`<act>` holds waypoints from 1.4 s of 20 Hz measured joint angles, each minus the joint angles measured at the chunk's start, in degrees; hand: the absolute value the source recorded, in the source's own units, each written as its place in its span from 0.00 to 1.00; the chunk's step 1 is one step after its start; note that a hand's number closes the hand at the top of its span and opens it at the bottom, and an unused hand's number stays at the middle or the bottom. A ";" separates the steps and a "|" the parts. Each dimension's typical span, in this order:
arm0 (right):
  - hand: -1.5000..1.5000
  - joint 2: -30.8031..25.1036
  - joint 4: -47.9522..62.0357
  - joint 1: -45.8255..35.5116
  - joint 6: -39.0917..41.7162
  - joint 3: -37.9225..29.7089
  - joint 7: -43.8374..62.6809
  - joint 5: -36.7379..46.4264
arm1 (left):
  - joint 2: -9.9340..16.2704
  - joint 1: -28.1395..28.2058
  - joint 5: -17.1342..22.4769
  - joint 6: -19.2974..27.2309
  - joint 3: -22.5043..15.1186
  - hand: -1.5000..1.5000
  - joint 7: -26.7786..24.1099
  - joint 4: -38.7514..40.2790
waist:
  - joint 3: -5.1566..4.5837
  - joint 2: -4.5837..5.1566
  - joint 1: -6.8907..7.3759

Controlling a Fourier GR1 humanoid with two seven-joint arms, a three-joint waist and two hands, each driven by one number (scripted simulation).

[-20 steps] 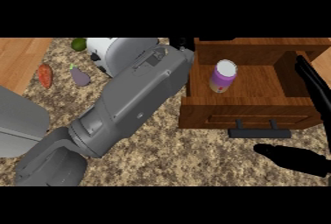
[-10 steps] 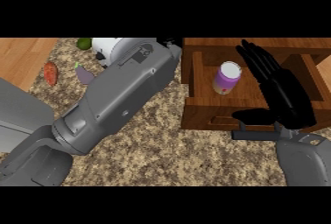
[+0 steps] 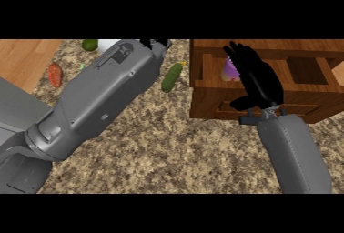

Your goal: Pick up the can, place it into the drawer and close the drawer

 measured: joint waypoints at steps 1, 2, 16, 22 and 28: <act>0.00 0.44 2.60 -1.29 -1.34 -0.04 0.36 0.95 | 0.69 0.41 -0.37 0.67 -0.19 0.00 0.69 -1.40 | 0.01 -0.04 0.14; 0.00 0.36 5.53 -2.64 -2.89 -0.52 -0.10 1.43 | 1.65 0.94 -0.54 0.36 -0.07 0.00 1.24 -2.17 | 0.01 0.01 0.18; 0.00 -0.57 33.47 -16.44 -23.30 -5.71 -2.09 7.95 | 8.95 7.87 -3.79 0.96 0.37 0.00 6.30 -13.93 | -0.86 -0.49 0.81; 0.00 -1.75 42.56 -21.80 -29.06 -8.48 -3.39 8.07 | 11.66 9.04 -4.76 1.18 0.73 0.00 8.81 -17.98 | -0.55 0.17 1.51; 0.00 -2.20 50.24 -27.70 -32.71 -10.36 -1.44 8.82 | 13.05 10.46 -6.04 1.45 0.79 0.00 10.10 -21.20 | -0.13 0.94 2.21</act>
